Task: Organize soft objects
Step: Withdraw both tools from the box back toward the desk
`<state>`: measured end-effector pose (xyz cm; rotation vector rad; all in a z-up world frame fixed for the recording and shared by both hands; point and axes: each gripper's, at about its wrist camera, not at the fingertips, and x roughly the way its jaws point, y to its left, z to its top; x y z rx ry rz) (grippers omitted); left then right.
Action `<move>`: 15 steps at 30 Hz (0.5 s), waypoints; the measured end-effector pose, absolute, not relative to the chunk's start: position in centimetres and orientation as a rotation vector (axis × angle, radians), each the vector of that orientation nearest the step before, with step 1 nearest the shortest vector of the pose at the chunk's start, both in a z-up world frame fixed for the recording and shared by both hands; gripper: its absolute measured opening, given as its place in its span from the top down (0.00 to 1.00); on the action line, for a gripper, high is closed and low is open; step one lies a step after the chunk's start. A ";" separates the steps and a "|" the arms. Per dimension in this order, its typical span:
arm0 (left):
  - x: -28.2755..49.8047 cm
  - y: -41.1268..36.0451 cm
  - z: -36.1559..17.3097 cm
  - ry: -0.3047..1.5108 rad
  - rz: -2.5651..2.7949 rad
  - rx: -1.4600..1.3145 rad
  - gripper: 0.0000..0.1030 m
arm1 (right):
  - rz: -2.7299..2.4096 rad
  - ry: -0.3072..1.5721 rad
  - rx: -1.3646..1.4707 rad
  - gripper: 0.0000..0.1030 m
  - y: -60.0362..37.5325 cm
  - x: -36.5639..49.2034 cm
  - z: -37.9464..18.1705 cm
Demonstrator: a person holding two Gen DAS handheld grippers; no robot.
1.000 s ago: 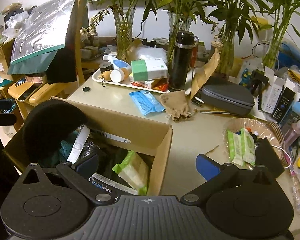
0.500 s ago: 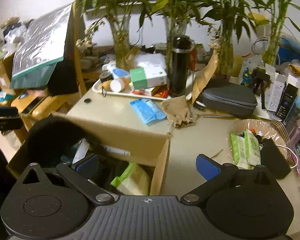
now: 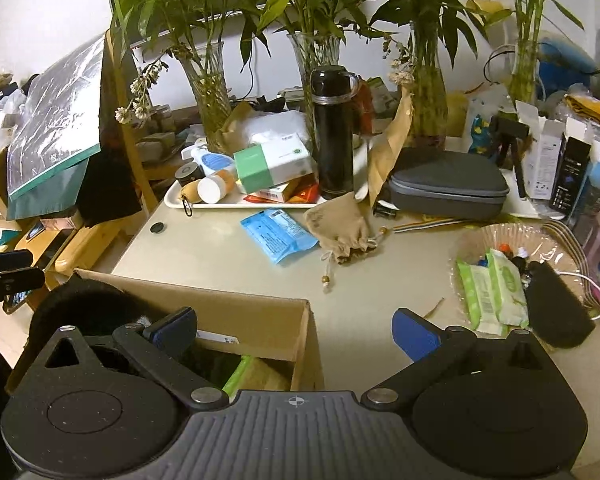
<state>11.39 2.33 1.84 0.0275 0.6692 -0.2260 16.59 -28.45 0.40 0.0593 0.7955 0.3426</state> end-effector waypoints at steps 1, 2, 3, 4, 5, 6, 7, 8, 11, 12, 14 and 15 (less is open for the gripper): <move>11.5 2.3 1.8 0.673 -0.224 0.028 0.45 | 0.340 0.793 0.053 0.00 -28.4 16.7 0.4; 11.6 2.4 1.8 0.673 -0.223 0.030 0.45 | 0.338 0.793 0.046 0.00 -28.4 16.8 0.3; 11.7 2.4 1.8 0.674 -0.223 0.032 0.45 | 0.338 0.793 0.040 0.00 -28.4 16.8 0.3; 11.8 2.5 1.9 0.673 -0.224 0.034 0.45 | 0.336 0.792 0.035 0.00 -28.4 16.9 0.2; 11.9 2.5 1.9 0.672 -0.225 0.035 0.45 | 0.335 0.792 0.031 0.00 -28.4 17.1 0.2; 12.1 2.6 2.0 0.673 -0.225 0.034 0.45 | 0.334 0.792 0.028 0.00 -28.4 17.3 0.2; 12.3 2.7 2.0 0.673 -0.226 0.034 0.45 | 0.333 0.788 0.029 0.00 -28.5 17.4 0.1; 12.4 2.7 2.0 0.674 -0.227 0.034 0.45 | 0.333 0.784 0.030 0.00 -28.6 17.6 0.2; 13.1 2.8 1.9 0.680 -0.232 0.041 0.45 | 0.331 0.762 0.037 0.00 -28.9 18.3 0.0; 13.4 2.8 1.8 0.683 -0.234 0.045 0.45 | 0.332 0.753 0.040 0.00 -29.0 18.6 -0.1; 13.9 2.9 1.7 0.683 -0.238 0.048 0.45 | 0.326 0.744 0.041 0.00 -29.1 19.1 -0.4; 14.2 2.9 1.6 0.682 -0.238 0.048 0.45 | 0.323 0.740 0.040 0.00 -29.1 19.4 -0.6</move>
